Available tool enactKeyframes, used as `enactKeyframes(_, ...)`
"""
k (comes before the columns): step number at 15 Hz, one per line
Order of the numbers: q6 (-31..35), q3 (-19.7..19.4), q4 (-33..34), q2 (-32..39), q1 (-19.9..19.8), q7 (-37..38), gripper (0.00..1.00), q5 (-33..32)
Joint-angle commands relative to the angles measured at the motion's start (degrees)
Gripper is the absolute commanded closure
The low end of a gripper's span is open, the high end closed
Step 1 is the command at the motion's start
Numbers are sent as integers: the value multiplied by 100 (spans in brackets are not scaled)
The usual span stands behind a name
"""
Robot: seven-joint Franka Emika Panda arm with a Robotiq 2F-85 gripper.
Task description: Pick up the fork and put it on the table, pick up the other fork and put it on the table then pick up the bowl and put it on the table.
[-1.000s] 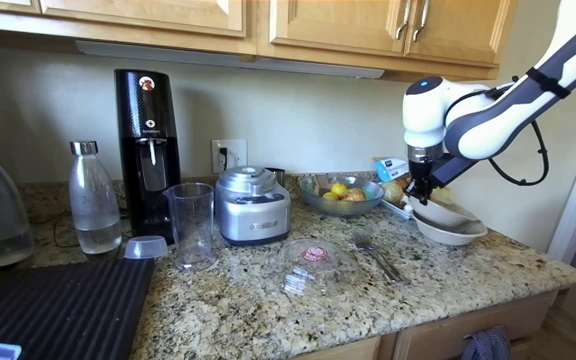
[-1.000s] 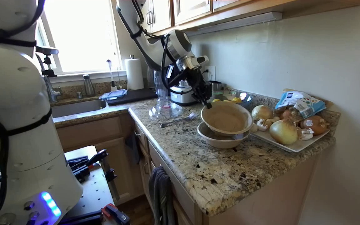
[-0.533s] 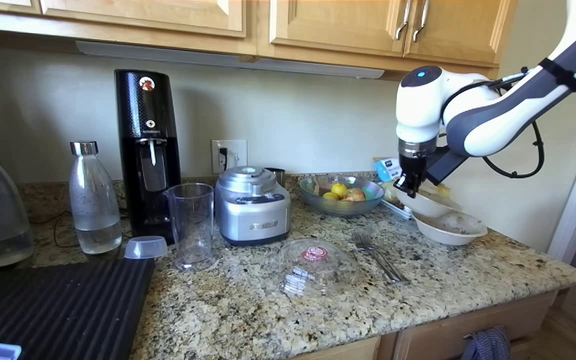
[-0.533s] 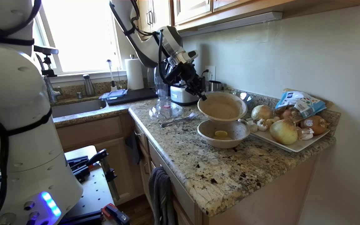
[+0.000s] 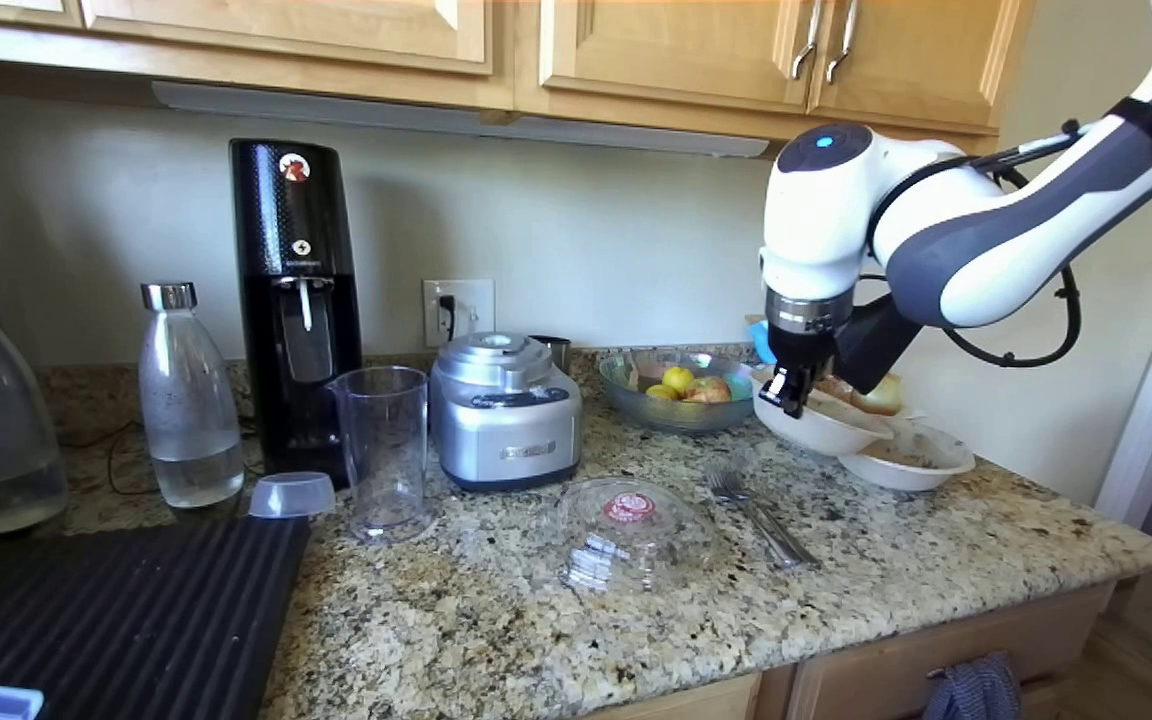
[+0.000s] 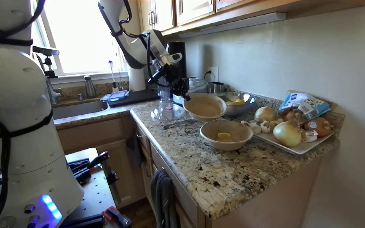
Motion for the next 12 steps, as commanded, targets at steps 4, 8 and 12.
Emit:
enactKeyframes(4,-388,350,-263,-266,266,-200,94,24)
enactKeyframes(8,-162,406,-330,-102,153,-620,94,647)
enactKeyframes(12,-188,297,-389,68,108,-1013,94,1205)
